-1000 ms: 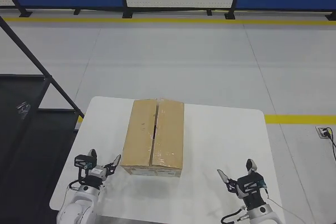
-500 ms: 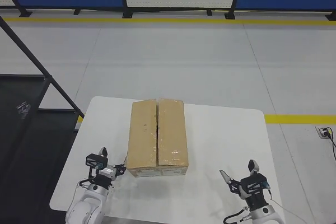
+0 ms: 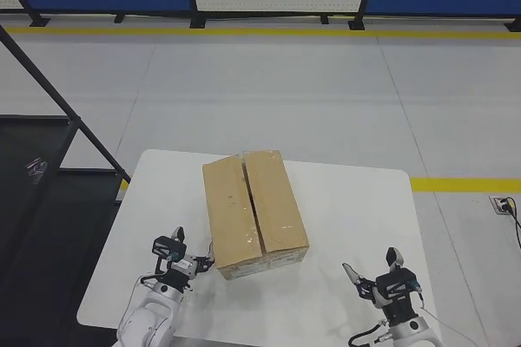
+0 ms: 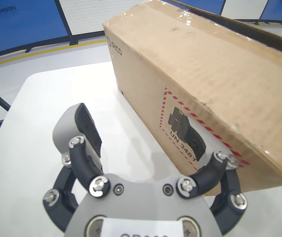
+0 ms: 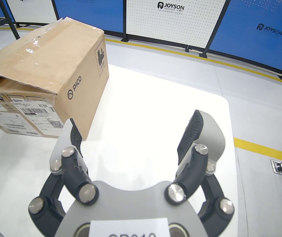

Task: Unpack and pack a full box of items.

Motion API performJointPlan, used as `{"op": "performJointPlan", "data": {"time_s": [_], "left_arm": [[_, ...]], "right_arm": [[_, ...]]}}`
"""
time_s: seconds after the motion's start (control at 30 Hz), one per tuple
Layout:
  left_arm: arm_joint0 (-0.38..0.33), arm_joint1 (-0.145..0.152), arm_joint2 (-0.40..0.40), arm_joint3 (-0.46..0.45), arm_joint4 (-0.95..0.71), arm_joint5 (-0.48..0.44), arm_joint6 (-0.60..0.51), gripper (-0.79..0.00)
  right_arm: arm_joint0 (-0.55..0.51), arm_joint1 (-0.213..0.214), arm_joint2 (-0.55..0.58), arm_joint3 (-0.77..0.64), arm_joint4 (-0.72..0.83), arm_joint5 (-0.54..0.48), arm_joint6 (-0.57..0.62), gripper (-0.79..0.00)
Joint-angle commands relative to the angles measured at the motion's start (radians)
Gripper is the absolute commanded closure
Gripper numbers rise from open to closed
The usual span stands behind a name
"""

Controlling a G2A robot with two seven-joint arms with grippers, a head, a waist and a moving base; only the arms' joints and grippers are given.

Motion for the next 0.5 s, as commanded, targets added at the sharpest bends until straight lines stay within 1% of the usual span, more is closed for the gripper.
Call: {"op": "performJointPlan", "data": {"time_s": [0.0,0.47], "left_arm": [[-0.004,-0.002,0.007,0.002,0.000,-0.002,-0.001,-0.785],[-0.030,-0.014,0.065,0.001,0.037,-0.026,-0.011,-0.785]], "right_arm": [[0.002,-0.001,0.000,0.001,-0.001,-0.002,0.001,-0.785],[-0.002,-0.004,0.004,0.001,0.005,-0.019,-0.009,-0.785]]}}
